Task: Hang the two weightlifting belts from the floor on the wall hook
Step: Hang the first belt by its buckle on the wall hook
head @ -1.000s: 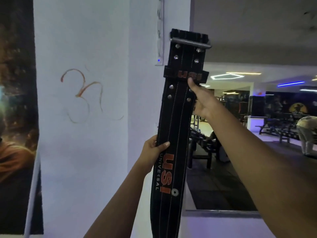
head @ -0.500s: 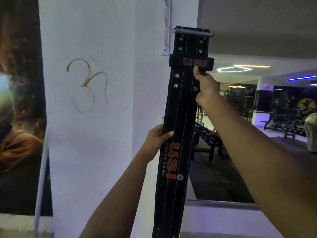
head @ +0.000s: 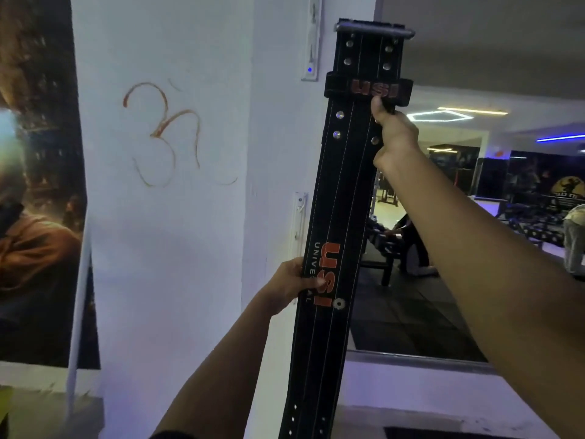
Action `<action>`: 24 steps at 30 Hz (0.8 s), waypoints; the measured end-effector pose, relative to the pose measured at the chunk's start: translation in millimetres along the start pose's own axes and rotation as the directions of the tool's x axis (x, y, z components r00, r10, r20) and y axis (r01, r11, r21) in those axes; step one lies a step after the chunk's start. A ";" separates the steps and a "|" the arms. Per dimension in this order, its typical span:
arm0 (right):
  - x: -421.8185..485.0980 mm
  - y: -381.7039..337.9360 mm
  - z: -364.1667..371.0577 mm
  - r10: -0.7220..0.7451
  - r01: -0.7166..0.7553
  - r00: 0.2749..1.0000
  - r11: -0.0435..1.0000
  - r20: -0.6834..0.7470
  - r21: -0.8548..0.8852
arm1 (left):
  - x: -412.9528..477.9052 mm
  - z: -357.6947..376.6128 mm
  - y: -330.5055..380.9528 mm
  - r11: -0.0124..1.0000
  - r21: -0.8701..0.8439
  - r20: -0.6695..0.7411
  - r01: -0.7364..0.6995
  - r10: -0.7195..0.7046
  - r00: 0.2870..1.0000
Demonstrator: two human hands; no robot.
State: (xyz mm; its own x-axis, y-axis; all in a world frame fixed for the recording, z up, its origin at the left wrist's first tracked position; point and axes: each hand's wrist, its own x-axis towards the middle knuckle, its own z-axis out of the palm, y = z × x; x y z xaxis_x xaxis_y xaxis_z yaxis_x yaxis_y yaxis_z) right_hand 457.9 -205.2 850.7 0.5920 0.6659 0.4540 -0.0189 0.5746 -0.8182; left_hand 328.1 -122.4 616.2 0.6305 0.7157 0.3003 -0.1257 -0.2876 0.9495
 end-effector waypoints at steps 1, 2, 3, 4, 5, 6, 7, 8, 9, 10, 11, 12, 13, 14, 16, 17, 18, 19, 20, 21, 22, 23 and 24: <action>0.2 -0.3 -0.8 -0.003 0.003 1.000 1.000 0.004 0.000 | 3.6 -1.0 7.5 0.999 -0.039 -0.015 -0.014 0.013 1.000; 0.9 -1.0 -1.5 -0.006 0.006 1.000 1.000 0.002 0.000 | 7.4 -1.6 14.8 0.997 -0.074 -0.027 -0.032 0.030 0.999; 1.6 -2.0 -2.1 -0.009 0.009 1.000 1.000 -0.003 0.000 | 10.2 -1.3 20.5 0.994 -0.095 -0.034 -0.049 0.046 0.998; 1.2 -3.0 -2.3 -0.009 0.009 1.000 1.000 -0.006 -0.003 | 11.3 -0.6 22.6 0.992 -0.108 -0.035 -0.059 0.055 0.998; 0.4 -4.0 -2.3 -0.005 0.005 1.000 1.000 -0.007 -0.009 | 10.8 0.8 21.6 0.992 -0.114 -0.033 -0.060 0.057 0.998; -0.2 -4.3 -2.6 -0.001 0.001 1.000 1.000 -0.010 -0.014 | 9.4 2.1 17.3 0.992 -0.113 -0.026 -0.053 0.051 0.998; -1.3 -3.8 -3.2 0.003 -0.003 1.000 1.000 -0.013 -0.016 | 7.7 3.5 12.3 0.994 -0.102 -0.016 -0.039 0.038 0.999; -2.5 -2.5 -4.2 0.007 -0.007 1.000 1.000 -0.014 -0.016 | 6.5 4.6 7.8 0.996 -0.083 -0.004 -0.024 0.024 1.000; -3.7 -0.9 -5.3 0.010 -0.010 1.000 1.000 -0.015 -0.013 | 5.4 5.2 6.0 0.998 -0.064 0.011 -0.017 0.018 1.000; -5.2 0.5 -6.5 0.011 -0.011 1.000 1.000 -0.013 -0.012 | 5.7 5.0 7.9 0.999 -0.050 0.022 -0.018 0.019 1.000; -6.4 1.6 -7.4 0.009 -0.009 1.000 1.000 -0.013 -0.014 | 6.9 4.7 14.0 0.998 -0.050 0.024 -0.027 0.028 0.999; -7.4 1.3 -8.0 0.006 -0.006 1.000 1.000 -0.017 -0.017 | 9.3 4.3 22.3 0.996 -0.076 0.013 -0.039 0.040 0.999; -8.1 0.0 -8.2 0.006 -0.006 1.000 1.000 -0.021 -0.012 | 11.6 3.6 31.7 0.992 -0.113 -0.004 -0.057 0.057 0.998; -8.2 -1.9 -8.3 0.006 -0.006 1.000 1.000 -0.024 -0.003 | 13.4 3.4 39.3 0.987 -0.141 -0.018 -0.076 0.075 0.997; -7.5 -6.7 -8.3 0.003 -0.003 1.000 1.000 -0.024 0.003 | 12.9 4.8 42.9 0.986 -0.141 -0.017 -0.092 0.090 0.996; -8.5 -8.3 -8.6 0.004 -0.004 1.000 1.000 -0.019 -0.002 | 9.4 6.5 37.6 0.992 -0.096 -0.003 -0.080 0.080 0.997; -9.5 -9.0 -9.4 0.004 -0.004 1.000 1.000 -0.011 -0.004 | 5.2 8.8 28.5 0.998 -0.023 0.015 -0.053 0.054 0.998; -10.5 -8.5 -10.3 0.002 -0.002 1.000 1.000 -0.007 -0.005 | 1.0 11.2 18.0 0.999 0.048 0.040 -0.020 0.018 0.999; -11.4 -7.3 -11.6 -0.002 0.002 1.000 1.000 -0.004 -0.003 | -2.6 12.7 8.5 0.995 0.098 0.060 0.014 -0.020 0.998; -11.8 -5.8 -13.6 -0.006 0.006 1.000 1.000 -0.006 -0.003 | -5.8 13.9 4.4 0.992 0.118 0.075 0.036 -0.045 0.996; -12.0 -4.4 -15.3 -0.007 0.007 1.000 1.000 -0.013 -0.007 | -6.6 13.5 5.7 0.993 0.112 0.081 0.045 -0.054 0.995; -12.7 -3.7 -17.2 -0.005 0.005 1.000 1.000 -0.022 -0.013 | -6.0 12.8 12.6 0.996 0.083 0.081 0.041 -0.048 0.996; -14.0 -3.8 -19.0 0.000 -0.001 1.000 1.000 -0.031 -0.015 | -3.4 11.6 23.4 0.999 0.038 0.072 0.023 -0.025 0.997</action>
State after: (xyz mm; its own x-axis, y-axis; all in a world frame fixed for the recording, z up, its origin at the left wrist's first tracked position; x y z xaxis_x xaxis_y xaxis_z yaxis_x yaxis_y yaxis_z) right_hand 465.0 -225.7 840.8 0.6163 0.6512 0.4427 -0.0070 0.5667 -0.8239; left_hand 331.8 -139.0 636.3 0.6873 0.6748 0.2687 -0.0818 -0.2956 0.9518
